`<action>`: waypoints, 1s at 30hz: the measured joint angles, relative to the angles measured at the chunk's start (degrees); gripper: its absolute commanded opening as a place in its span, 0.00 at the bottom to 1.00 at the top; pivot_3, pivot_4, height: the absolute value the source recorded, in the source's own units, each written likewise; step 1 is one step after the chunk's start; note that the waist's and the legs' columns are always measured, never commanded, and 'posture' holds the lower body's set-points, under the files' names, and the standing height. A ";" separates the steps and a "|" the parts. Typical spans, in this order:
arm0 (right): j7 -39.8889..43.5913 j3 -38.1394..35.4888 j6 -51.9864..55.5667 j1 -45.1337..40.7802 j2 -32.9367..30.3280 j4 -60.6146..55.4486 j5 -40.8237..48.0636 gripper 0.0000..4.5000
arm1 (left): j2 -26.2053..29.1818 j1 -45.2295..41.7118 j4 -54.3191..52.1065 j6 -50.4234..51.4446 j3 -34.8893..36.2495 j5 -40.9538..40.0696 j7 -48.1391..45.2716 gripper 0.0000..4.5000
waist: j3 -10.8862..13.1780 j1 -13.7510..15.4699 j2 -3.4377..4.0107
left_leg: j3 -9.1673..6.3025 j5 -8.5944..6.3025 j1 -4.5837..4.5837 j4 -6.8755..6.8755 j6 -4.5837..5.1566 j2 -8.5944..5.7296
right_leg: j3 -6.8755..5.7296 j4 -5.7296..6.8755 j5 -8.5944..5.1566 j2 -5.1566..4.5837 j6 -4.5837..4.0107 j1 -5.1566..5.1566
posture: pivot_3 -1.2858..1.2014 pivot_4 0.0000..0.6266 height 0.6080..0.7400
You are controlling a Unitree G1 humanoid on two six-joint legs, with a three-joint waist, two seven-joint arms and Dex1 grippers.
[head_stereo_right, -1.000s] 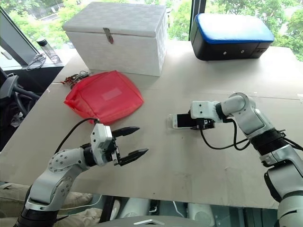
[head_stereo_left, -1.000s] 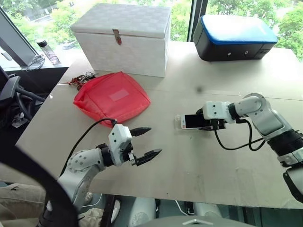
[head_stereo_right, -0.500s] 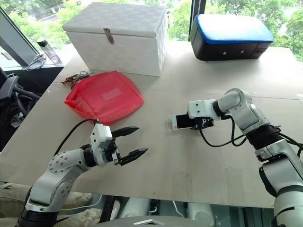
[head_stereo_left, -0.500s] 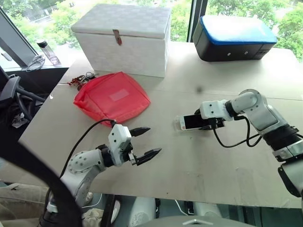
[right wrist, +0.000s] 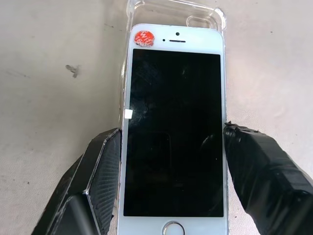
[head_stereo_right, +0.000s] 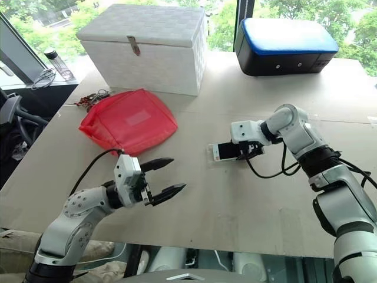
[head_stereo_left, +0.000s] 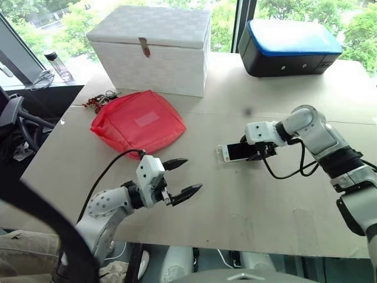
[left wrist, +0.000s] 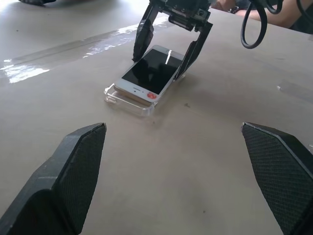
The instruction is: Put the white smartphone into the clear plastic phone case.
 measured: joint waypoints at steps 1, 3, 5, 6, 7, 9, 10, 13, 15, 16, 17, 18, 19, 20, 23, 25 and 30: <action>0.27 0.24 -0.50 -0.28 0.00 0.31 -0.25 0.61 | 0.00 0.15 0.00 -0.04 0.01 0.00 0.05 1.00 | 0.00 0.07 0.00 | -0.01 0.00 -0.01 0.00 0.00 -0.03 | -0.02 0.00 0.00 -0.04 0.00 0.00 | 0.52 0.24 1.00; 0.50 0.30 -0.95 -0.46 0.01 0.55 -0.51 0.61 | -0.01 0.30 0.00 -0.08 0.01 0.00 0.15 1.00 | 0.00 0.10 0.00 | -0.02 0.00 -0.02 -0.01 0.00 -0.06 | -0.03 -0.02 0.00 -0.10 -0.01 0.00 | 0.52 0.24 1.00; 0.58 0.49 -1.24 -0.78 0.17 0.93 -0.73 0.61 | -0.01 0.29 0.00 -0.22 0.01 0.00 0.37 1.00 | 0.00 0.05 0.00 | -0.02 0.00 -0.02 -0.02 0.00 -0.08 | -0.02 -0.04 0.00 -0.13 -0.01 0.00 | 0.52 0.24 1.00; 0.62 0.59 -1.69 -0.97 0.30 1.30 -0.88 0.61 | -0.02 0.29 0.00 -0.30 0.01 0.00 0.44 1.00 | 0.00 0.03 0.00 | -0.02 0.00 -0.02 -0.02 -0.01 -0.08 | -0.02 -0.04 0.00 -0.14 -0.01 0.00 | 0.52 0.24 1.00; 0.66 0.67 -2.06 -1.17 0.43 1.67 -1.02 0.61 | -0.02 0.30 0.00 -0.45 0.01 0.00 0.48 1.00 | 0.00 0.02 0.00 | -0.02 0.00 -0.02 -0.03 -0.01 -0.08 | -0.02 -0.04 0.00 -0.14 -0.01 0.00 | 0.52 0.24 1.00; 0.82 0.72 -2.25 -1.46 0.71 2.30 -1.26 0.61 | -0.02 0.31 0.00 -0.84 0.01 0.00 0.51 1.00 | -0.01 0.00 0.00 | -0.04 -0.01 -0.01 -0.05 -0.01 -0.08 | -0.03 -0.05 0.00 -0.15 -0.01 0.00 | 0.52 0.24 1.00; 0.90 0.72 -2.26 -1.55 0.78 2.49 -1.28 0.61 | -0.02 0.32 0.00 -1.00 0.01 0.00 0.53 1.00 | -0.01 0.00 0.01 | -0.04 -0.01 -0.01 -0.05 -0.01 -0.08 | -0.03 -0.04 0.00 -0.15 -0.02 0.00 | 0.52 0.24 1.00; 0.92 0.80 -1.92 -1.67 1.16 3.89 -2.11 1.00 | -0.03 0.59 0.00 -1.28 0.04 -0.03 0.57 1.00 | -0.01 -0.04 0.01 | -0.06 -0.01 -0.02 -0.08 -0.02 -0.08 | -0.04 -0.06 -0.01 -0.16 -0.03 -0.01 | 0.52 0.24 1.00; 0.82 0.36 -1.80 -1.66 1.19 4.17 -2.13 1.00 | -0.03 0.91 0.00 -1.33 0.08 -0.03 0.59 1.00 | 0.00 -0.07 0.06 | -0.06 -0.01 -0.04 -0.10 -0.02 -0.09 | -0.03 -0.08 -0.01 -0.18 -0.04 -0.04 | 0.52 0.24 1.00; 0.74 0.17 -1.44 -1.61 1.21 3.89 -2.12 1.00 | -0.03 0.92 0.00 -1.45 0.11 -0.04 0.56 1.00 | -0.01 -0.09 0.06 | -0.08 -0.01 -0.04 -0.16 -0.03 -0.09 | -0.06 -0.14 -0.01 -0.19 -0.04 -0.04 | 0.52 0.24 1.00; 0.79 0.03 -0.65 -1.45 1.17 3.42 -2.03 1.00 | -0.02 0.96 0.00 -1.51 0.19 -0.08 0.52 1.00 | 0.00 -0.11 0.07 | -0.08 -0.01 -0.06 -0.17 -0.03 -0.09 | -0.06 -0.15 -0.01 -0.19 -0.04 -0.05 | 0.52 0.24 1.00; 0.96 -0.28 0.61 -1.05 1.00 2.56 -1.90 1.00 | -0.02 1.01 0.00 -1.58 0.47 -0.18 0.44 1.00 | 0.01 -0.12 0.08 | -0.08 -0.01 -0.09 -0.19 -0.03 -0.09 | -0.06 -0.17 -0.01 -0.19 -0.03 -0.08 | 0.52 0.24 1.00; 1.14 -0.65 1.58 -0.49 0.52 1.50 -1.54 1.00 | 0.00 1.04 0.00 -1.80 0.66 -0.34 0.35 1.00 | 0.02 -0.08 0.11 | -0.09 -0.01 -0.12 -0.19 -0.03 -0.09 | -0.07 -0.20 0.00 -0.19 -0.03 -0.09 | 0.52 0.24 1.00; 1.53 -1.04 2.75 0.25 -0.29 -0.06 -1.06 1.00 | 0.05 1.19 0.00 -1.96 0.84 -0.63 -0.14 1.00 | 0.06 -0.01 0.17 | -0.10 -0.01 -0.16 -0.20 -0.03 -0.09 | -0.09 -0.26 0.00 -0.20 -0.03 -0.09 | 0.52 0.24 1.00; 2.70 -3.79 7.95 2.19 -3.58 -6.02 1.96 1.00 | 0.20 1.87 0.11 -2.15 1.41 -2.34 -1.67 1.00 | 0.22 0.05 0.41 | -0.12 0.00 -0.27 -0.22 -0.05 -0.11 | -0.12 -0.44 0.00 -0.23 -0.02 -0.09 | 0.52 0.24 1.00; 3.47 -6.69 12.67 2.48 -6.07 -10.94 4.80 0.88 | 0.15 2.01 0.16 -2.43 2.23 -2.67 -2.02 1.00 | 0.29 0.01 0.53 | -0.12 -0.01 -0.26 -0.28 -0.04 -0.13 | -0.12 -0.47 0.00 -0.25 -0.01 -0.11 | 0.52 0.24 1.00; 0.78 -16.58 29.34 5.77 -6.12 -23.19 15.12 0.41 | -0.75 1.80 0.21 -3.52 2.94 -3.76 -2.05 1.00 | 0.28 -0.12 0.53 | -0.19 -0.02 -0.21 -0.44 -0.03 -0.13 | -0.17 -0.48 0.00 -0.25 -0.01 -0.11 | 0.52 0.24 1.00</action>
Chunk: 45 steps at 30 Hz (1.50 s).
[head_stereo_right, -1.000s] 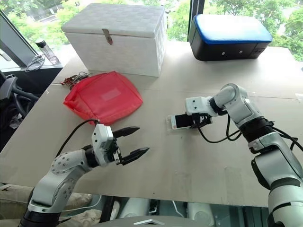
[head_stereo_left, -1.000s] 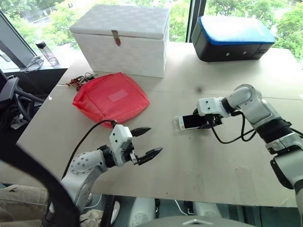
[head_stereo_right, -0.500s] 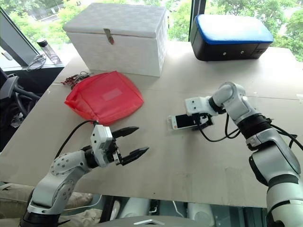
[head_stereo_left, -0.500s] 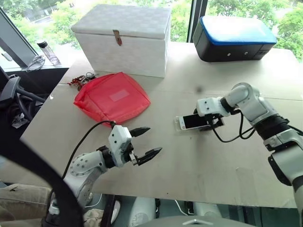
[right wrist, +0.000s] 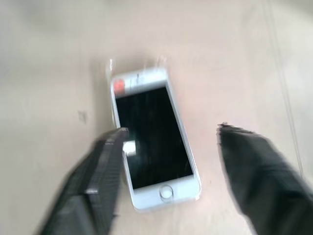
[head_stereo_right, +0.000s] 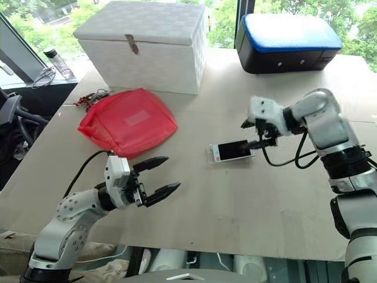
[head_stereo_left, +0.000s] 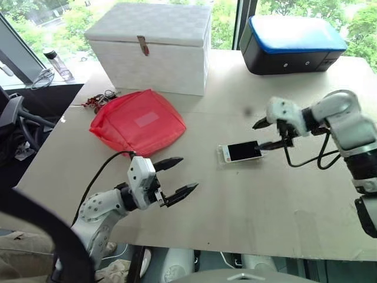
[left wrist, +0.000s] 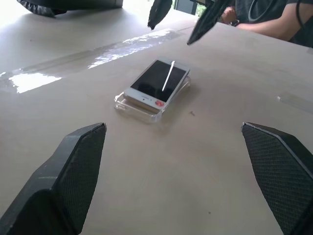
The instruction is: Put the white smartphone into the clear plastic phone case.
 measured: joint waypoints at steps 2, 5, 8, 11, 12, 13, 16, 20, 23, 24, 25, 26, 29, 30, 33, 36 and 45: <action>-3.46 -1.44 3.38 3.54 1.91 -2.89 1.81 0.22 | -0.05 -0.50 0.23 -0.20 0.11 -0.07 0.03 1.00 | -0.01 0.06 -0.01 | -0.01 0.00 0.01 -0.01 0.00 0.00 | -0.01 0.00 0.00 0.00 0.00 0.02 | 0.52 0.24 1.00; -8.67 -0.24 6.16 8.17 5.65 -4.13 2.38 0.01 | -0.09 -1.74 1.25 -0.45 0.21 -0.03 0.13 1.00 | 0.01 0.01 0.01 | 0.01 0.01 -0.02 0.02 0.00 -0.03 | 0.02 0.01 0.00 0.00 0.00 0.00 | 0.52 0.24 1.00; -13.28 2.89 4.57 9.63 8.61 -3.21 0.52 0.01 | -0.11 -3.35 2.25 -0.51 0.20 0.00 0.15 1.00 | 0.01 0.00 0.01 | 0.01 0.02 -0.02 0.05 -0.01 -0.05 | 0.01 0.04 0.00 0.02 0.01 0.00 | 0.52 0.24 1.00; -18.04 7.12 0.11 9.52 11.37 2.16 -3.64 0.01 | 0.04 -4.43 2.55 -0.33 0.13 -0.01 0.13 1.00 | -0.01 0.04 -0.01 | 0.02 0.08 -0.01 0.10 -0.11 -0.08 | 0.00 0.04 0.00 0.06 0.01 0.02 | 0.52 0.24 1.00; -18.97 8.56 -1.08 8.68 11.73 3.13 -4.70 0.01 | 0.31 -5.03 2.73 -0.13 0.10 -0.01 0.11 1.00 | -0.09 0.05 0.00 | 0.03 0.08 0.08 0.11 -0.10 -0.08 | 0.01 0.05 0.01 0.07 0.01 0.10 | 0.52 0.24 1.00; -19.13 8.83 -1.32 8.55 11.77 3.26 -5.02 0.01 | 0.33 -5.25 2.73 -0.12 0.11 -0.01 0.11 1.00 | -0.15 0.06 -0.08 | 0.02 0.05 0.11 0.13 -0.04 -0.08 | -0.01 0.06 0.00 0.08 0.01 0.17 | 0.52 0.24 1.00; -19.94 9.99 -2.33 8.51 11.82 3.94 -6.23 0.01 | 0.69 -5.43 2.87 -0.05 0.10 -0.01 -0.05 1.00 | -0.43 0.07 -0.33 | -0.03 0.01 0.29 0.22 0.03 -0.08 | -0.04 0.08 0.01 0.09 0.01 0.40 | 0.52 0.24 1.00; -20.20 10.43 -1.36 9.57 11.10 2.67 -6.48 0.01 | 1.30 -5.46 4.10 -0.09 0.02 0.44 -0.59 1.00 | -0.53 0.25 -0.44 | -0.09 -0.04 1.05 0.16 0.08 -0.08 | -0.06 -0.02 -0.13 0.02 -0.22 1.13 | 0.52 0.24 1.00; -20.24 8.82 0.08 11.09 10.76 0.27 -5.20 0.01 | 1.28 -5.67 4.96 -0.04 -0.64 2.30 0.28 1.00 | -0.55 0.26 -0.43 | -0.10 -0.04 1.04 0.16 0.07 -0.08 | -0.05 -0.01 -0.13 -0.04 -0.23 1.10 | 0.52 0.24 1.00; -20.46 7.02 1.73 12.21 10.83 -0.92 -3.31 0.01 | 1.29 -6.43 5.29 0.09 -1.68 3.99 1.17 1.00 | -0.52 0.41 -0.40 | -0.13 -0.04 0.96 0.16 0.07 -0.09 | -0.06 -0.01 -0.13 -0.05 -0.23 1.07 | 0.52 0.24 1.00; -20.70 5.58 3.32 13.13 10.94 -2.05 -1.76 0.01 | 1.30 -6.93 5.56 0.35 -2.58 5.11 1.84 1.00 | -0.49 0.48 -0.38 | -0.14 -0.04 0.88 0.16 0.07 -0.09 | -0.06 -0.01 -0.13 -0.07 -0.23 1.04 | 0.52 0.24 1.00; -21.19 2.78 5.55 14.48 11.01 -4.85 1.00 0.01 | 1.29 -7.66 6.15 1.11 -4.01 6.98 2.66 1.00 | -0.42 0.40 -0.29 | -0.13 -0.04 0.76 0.14 0.07 -0.10 | -0.06 -0.01 -0.11 -0.08 -0.21 0.94 | 0.52 0.24 1.00; -22.77 -2.31 8.12 15.68 9.58 -11.58 4.31 0.00 | 0.85 -9.09 7.59 1.63 -6.29 9.22 3.37 0.89 | -0.39 0.20 -0.23 | -0.14 -0.04 0.33 0.05 0.05 -0.11 | -0.06 -0.02 0.00 -0.09 0.00 0.41 | 0.52 0.24 1.00; -23.49 -4.00 8.94 15.81 8.70 -13.52 4.95 0.00 | 0.50 -9.64 8.00 1.61 -6.97 9.84 3.57 0.84 | -0.41 0.21 -0.23 | -0.13 -0.02 0.01 0.06 0.04 -0.11 | -0.06 0.04 0.01 -0.09 0.01 0.07 | 0.52 0.24 1.00; -26.56 -7.20 10.47 18.74 4.70 -17.20 4.66 0.00 | -0.29 -11.24 10.45 1.55 -9.56 11.66 3.49 0.51 | -0.42 0.34 -0.24 | -0.13 0.06 -0.09 0.02 -0.09 -0.12 | -0.10 -0.03 0.01 -0.05 0.03 0.00 | 0.52 0.24 1.00; -31.18 -7.64 11.34 22.88 1.44 -17.97 1.59 0.00 | -1.63 -15.77 13.92 2.73 -12.32 13.43 3.46 0.18 | -0.41 0.75 -0.23 | -0.09 0.00 -0.12 0.06 0.04 -0.13 | -0.11 -0.05 0.00 -0.03 0.03 0.02 | 0.52 0.24 1.00; -38.89 -3.78 11.29 25.67 0.04 -19.89 -4.43 0.00 | -4.63 -24.81 21.30 7.63 -18.22 16.95 2.63 0.01 | -0.39 0.31 -0.25 | -0.01 -0.01 -0.08 0.27 0.09 -0.15 | -0.01 0.10 -0.01 0.34 0.10 0.05 | 0.52 0.24 1.00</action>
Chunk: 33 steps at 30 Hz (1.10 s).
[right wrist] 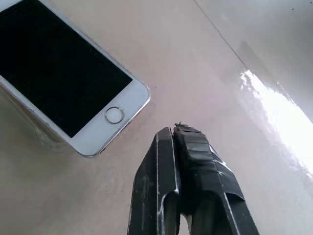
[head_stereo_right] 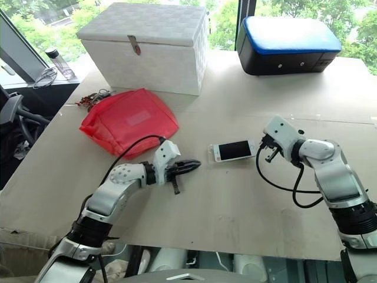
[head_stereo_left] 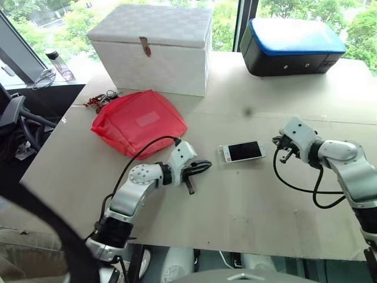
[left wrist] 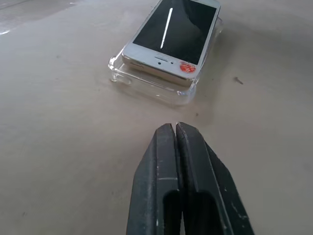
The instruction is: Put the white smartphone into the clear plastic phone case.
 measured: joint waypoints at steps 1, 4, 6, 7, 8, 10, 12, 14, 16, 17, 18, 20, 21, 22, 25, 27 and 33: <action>0.03 0.26 -0.01 0.08 0.00 -0.15 0.01 0.00 | -0.03 -0.20 0.10 0.07 -0.01 0.10 -0.09 0.01 | 0.00 0.02 0.00 | 0.00 0.00 0.00 0.01 0.00 0.00 | 0.00 0.00 0.00 0.03 0.01 0.00 | 0.52 0.24 1.00; 0.31 1.95 -0.01 1.18 -1.01 -1.61 -0.51 0.00 | -1.83 -2.23 1.79 1.13 -0.36 0.94 0.43 0.01 | 0.01 0.28 -0.01 | 0.01 0.00 -0.01 0.07 0.01 0.00 | 0.00 0.00 0.00 0.19 0.02 0.04 | 0.52 0.24 1.00; 0.43 2.75 0.02 1.24 -1.45 -2.51 -0.79 0.00 | -2.24 -3.17 2.09 1.97 -0.94 1.24 0.42 0.01 | 0.01 0.31 -0.02 | 0.02 0.00 0.00 0.09 0.01 0.00 | 0.02 0.01 0.00 0.20 0.03 0.05 | 0.52 0.24 1.00; 0.59 3.28 -0.02 1.24 -1.92 -2.80 -0.95 0.00 | -2.43 -3.48 2.15 2.46 -1.09 1.24 0.39 0.01 | 0.01 0.31 -0.02 | 0.02 0.00 0.00 0.10 0.01 0.00 | 0.02 0.01 0.00 0.21 0.03 0.05 | 0.52 0.24 1.00; 0.93 3.62 -0.07 1.24 -2.23 -2.96 -1.02 0.00 | -2.55 -3.66 2.19 2.74 -1.15 1.24 0.36 0.01 | 0.01 0.31 -0.02 | 0.02 0.00 0.00 0.10 0.01 0.00 | 0.01 0.02 0.00 0.21 0.03 0.05 | 0.52 0.24 1.00; 1.86 4.17 -0.30 1.24 -2.66 -3.21 -0.98 0.00 | -2.61 -3.95 2.23 3.24 -1.22 1.25 0.20 0.01 | 0.01 0.31 -0.02 | 0.01 0.00 0.00 0.10 0.00 0.00 | 0.01 0.02 0.00 0.22 0.03 0.05 | 0.52 0.24 1.00; 2.89 4.97 -0.46 1.26 -2.76 -3.97 -0.81 0.00 | -2.98 -4.65 2.79 3.26 -1.69 1.78 0.20 0.01 | 0.01 0.30 -0.02 | 0.00 0.00 0.01 0.10 0.00 0.01 | 0.01 0.03 0.00 0.24 0.03 0.05 | 0.52 0.24 1.00; 3.23 5.61 -0.73 1.18 -2.94 -4.04 -1.16 0.00 | -3.91 -5.41 3.83 3.10 -1.73 2.38 0.25 0.01 | 0.00 0.36 -0.02 | -0.01 0.00 0.07 0.12 0.00 0.01 | 0.00 0.04 0.00 0.25 0.03 0.13 | 0.52 0.24 1.00; 3.40 5.83 -0.75 1.11 -3.19 -4.03 -1.47 0.00 | -4.68 -5.55 4.35 2.91 -1.71 2.54 0.35 0.01 | 0.00 0.45 -0.03 | -0.01 0.00 0.09 0.15 0.01 0.01 | -0.01 0.04 0.00 0.24 0.03 0.18 | 0.52 0.24 1.00; 3.48 5.83 -0.73 1.10 -3.21 -4.02 -1.59 0.00 | -4.99 -5.76 4.74 2.83 -1.71 2.71 0.34 0.01 | 0.00 0.55 -0.03 | -0.01 0.00 0.11 0.17 0.01 0.00 | -0.01 0.04 0.01 0.24 0.03 0.21 | 0.52 0.24 1.00; 3.60 5.83 -0.71 1.04 -3.20 -4.02 -1.63 0.00 | -5.25 -6.08 5.18 2.79 -1.73 2.97 0.34 0.01 | -0.01 0.65 -0.04 | -0.02 0.00 0.13 0.19 0.01 0.00 | -0.01 0.05 0.01 0.24 0.03 0.23 | 0.52 0.24 1.00; 4.35 5.92 -0.73 0.90 -3.15 -4.23 -1.15 0.00 | -5.76 -6.67 5.95 2.51 -1.80 3.52 0.41 0.01 | -0.01 0.85 -0.04 | -0.03 0.01 0.15 0.24 0.02 0.00 | -0.01 0.08 0.01 0.26 0.04 0.25 | 0.52 0.24 1.00; 5.02 6.19 -0.75 0.95 -2.92 -4.62 -0.55 0.00 | -5.87 -6.82 6.25 2.38 -1.83 3.78 0.44 0.01 | -0.01 1.02 -0.04 | -0.04 0.01 0.14 0.26 0.02 0.00 | -0.01 0.10 0.01 0.26 0.04 0.24 | 0.52 0.24 1.00; 5.46 6.45 -0.75 0.99 -2.66 -5.03 -0.01 0.00 | -6.17 -6.86 6.31 2.23 -1.89 4.17 0.45 0.01 | -0.01 1.25 -0.04 | -0.05 0.01 0.14 0.27 0.02 0.00 | -0.01 0.11 0.01 0.26 0.04 0.24 | 0.52 0.24 1.00; 6.69 6.35 -1.18 1.47 -2.63 -5.45 1.63 0.00 | -6.33 -6.89 6.32 1.83 -2.06 4.47 0.33 0.01 | -0.01 1.53 -0.05 | -0.08 0.01 0.09 0.28 0.02 -0.01 | -0.03 0.11 0.01 0.25 0.04 0.24 | 0.52 0.24 1.00; 7.69 5.89 -1.73 2.85 -2.62 -6.68 3.27 0.00 | -6.24 -6.88 6.32 1.71 -2.02 4.46 0.16 0.01 | -0.01 1.52 -0.05 | -0.08 0.01 0.08 0.28 0.01 -0.01 | -0.03 0.08 0.01 0.24 0.04 0.24 | 0.52 0.24 1.00; 6.49 1.78 -0.43 2.95 -2.61 -7.17 5.97 0.00 | -5.81 -6.21 5.99 1.61 -1.29 4.04 0.22 0.01 | 0.00 1.38 -0.05 | -0.08 0.01 0.09 0.27 0.02 0.00 | -0.03 0.10 0.01 0.23 0.04 0.23 | 0.52 0.24 1.00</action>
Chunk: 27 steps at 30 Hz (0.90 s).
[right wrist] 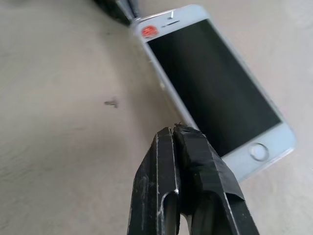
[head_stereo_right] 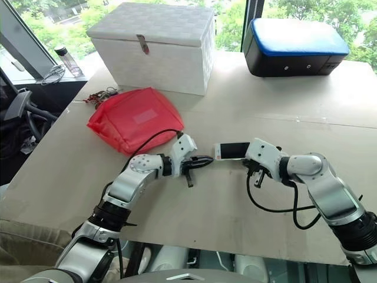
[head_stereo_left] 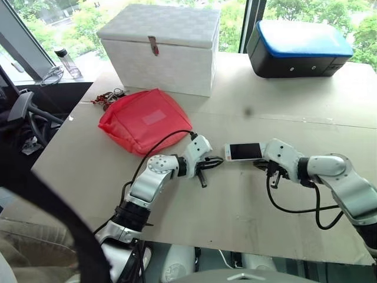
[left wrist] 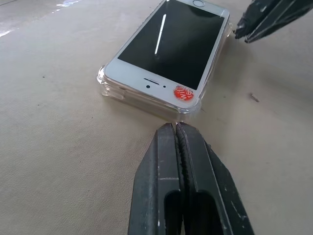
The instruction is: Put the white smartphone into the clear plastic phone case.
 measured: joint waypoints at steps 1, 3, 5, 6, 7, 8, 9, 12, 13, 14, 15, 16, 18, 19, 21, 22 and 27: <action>-0.52 -1.08 0.53 -0.39 -0.04 0.00 0.16 0.00 | 0.14 0.37 -0.38 0.27 0.49 -0.24 0.11 0.01 | 0.00 -0.10 0.00 | 0.00 0.00 0.00 0.00 0.00 0.00 | 0.02 0.01 0.00 -0.01 0.00 -0.01 | 0.52 0.24 1.00; -1.71 -2.66 0.94 -1.15 -0.77 0.12 -0.08 0.00 | 0.57 1.01 -0.92 0.81 1.54 -0.73 0.36 0.01 | 0.00 -0.20 0.00 | -0.01 0.00 0.01 -0.02 -0.01 0.02 | 0.02 0.01 0.00 -0.04 0.00 -0.02 | 0.52 0.24 1.00; -2.73 -2.61 0.79 -1.97 -1.50 1.39 -1.24 0.00 | 0.83 1.29 -1.70 1.45 1.86 -0.69 1.37 0.01 | 0.00 -0.11 0.00 | -0.01 0.00 0.01 -0.03 -0.01 0.02 | 0.01 0.01 0.00 -0.03 0.00 -0.03 | 0.52 0.24 1.00; -3.12 -2.13 0.20 -2.17 -1.89 2.66 -2.14 0.00 | 0.79 1.42 -2.21 2.07 1.92 -0.74 1.61 0.01 | 0.00 -0.09 0.00 | -0.01 0.00 0.01 -0.03 -0.01 0.02 | 0.01 0.01 0.00 -0.01 0.00 -0.03 | 0.52 0.24 1.00; -3.40 -1.75 0.09 -2.23 -2.00 3.48 -2.75 0.00 | 0.71 1.49 -2.54 2.31 1.91 -0.75 1.73 0.01 | 0.00 -0.06 0.00 | -0.01 0.00 0.00 -0.03 -0.01 0.02 | 0.01 0.00 0.00 0.00 0.00 -0.03 | 0.52 0.24 1.00; -3.73 -0.50 -0.65 -2.61 -2.06 5.03 -3.84 0.00 | 0.69 1.54 -2.93 2.91 1.84 -0.51 2.44 0.01 | 0.00 -0.04 0.00 | 0.01 0.00 0.00 -0.03 -0.01 0.01 | 0.02 0.00 0.00 0.01 0.00 -0.03 | 0.52 0.24 1.00; -3.79 0.51 -1.20 -2.85 -2.01 6.24 -4.47 0.00 | 0.70 1.50 -3.36 3.55 1.59 -0.05 3.04 0.01 | 0.00 -0.05 0.00 | 0.03 0.00 -0.01 -0.02 -0.01 0.00 | 0.03 -0.01 0.00 0.01 0.00 -0.03 | 0.52 0.24 1.00; -3.39 3.83 -2.88 -3.64 -1.69 8.76 -5.90 0.00 | 0.52 1.08 -4.88 5.81 0.84 1.12 4.76 0.01 | 0.00 -0.03 0.00 | 0.04 0.00 0.00 -0.02 -0.01 0.00 | 0.04 0.00 0.00 0.02 0.00 -0.03 | 0.52 0.24 1.00; -3.26 4.10 -3.11 -3.77 -1.69 8.91 -5.97 0.00 | 0.41 1.01 -4.88 5.89 0.83 1.12 4.81 0.01 | 0.00 -0.03 0.00 | 0.04 0.01 0.00 -0.02 -0.01 0.00 | 0.03 0.00 0.00 0.03 0.00 -0.03 | 0.52 0.24 1.00; -2.70 4.56 -3.51 -4.10 -1.67 9.08 -6.15 0.00 | 0.13 0.97 -4.88 6.05 0.80 1.16 5.09 0.01 | 0.00 -0.03 0.00 | 0.04 0.00 0.00 -0.02 -0.01 0.00 | 0.03 0.01 0.00 0.03 0.00 -0.03 | 0.52 0.24 1.00; -2.34 4.82 -3.73 -4.32 -1.67 9.06 -6.28 0.00 | -0.12 0.91 -4.88 6.23 0.78 1.17 5.26 0.01 | 0.00 -0.03 0.00 | 0.03 0.00 0.00 -0.02 -0.01 0.00 | 0.03 0.01 0.00 0.03 0.00 -0.03 | 0.52 0.24 1.00; -2.07 4.92 -3.84 -4.38 -1.67 9.03 -6.28 0.00 | -0.32 0.87 -4.88 6.42 0.76 1.19 5.37 0.01 | 0.00 0.00 0.00 | 0.03 0.00 0.00 -0.02 -0.01 0.00 | 0.02 0.00 0.00 0.03 0.00 -0.02 | 0.52 0.24 1.00; -1.32 5.36 -3.93 -4.37 -1.61 8.69 -6.19 0.00 | -0.45 0.81 -4.90 6.71 0.77 1.18 5.47 0.01 | 0.00 0.02 0.00 | 0.03 0.00 0.00 -0.02 -0.01 0.00 | 0.02 0.00 0.00 0.02 0.00 -0.02 | 0.52 0.24 1.00; -1.09 5.59 -3.95 -4.34 -1.50 8.36 -6.17 0.00 | -0.51 0.81 -4.91 6.80 0.77 1.19 5.51 0.01 | 0.00 0.02 0.00 | 0.03 0.00 0.00 -0.02 -0.01 0.00 | 0.02 0.00 0.00 0.02 0.00 -0.02 | 0.52 0.24 1.00; -0.99 5.75 -3.94 -4.20 -1.47 7.68 -6.36 0.00 | -0.51 0.81 -4.92 6.87 0.78 1.23 5.62 0.01 | 0.00 0.01 0.00 | 0.03 0.00 0.00 -0.01 -0.01 0.00 | 0.02 0.00 0.00 0.02 0.00 -0.01 | 0.52 0.24 1.00; -0.96 5.75 -3.93 -4.10 -1.46 7.56 -6.37 0.00 | -0.51 0.81 -4.92 6.85 0.77 1.38 5.63 0.01 | 0.00 0.00 0.00 | 0.03 0.00 0.01 -0.01 -0.01 0.00 | 0.03 0.01 0.00 0.02 0.00 -0.01 | 0.52 0.24 1.00; -0.96 5.72 -3.93 -3.64 -0.94 7.07 -6.46 0.00 | -0.18 0.81 -4.86 6.36 0.78 1.76 5.39 0.01 | 0.00 -0.03 0.00 | 0.03 0.01 0.04 -0.01 -0.01 0.00 | 0.03 0.07 0.00 0.02 0.00 -0.01 | 0.52 0.24 1.00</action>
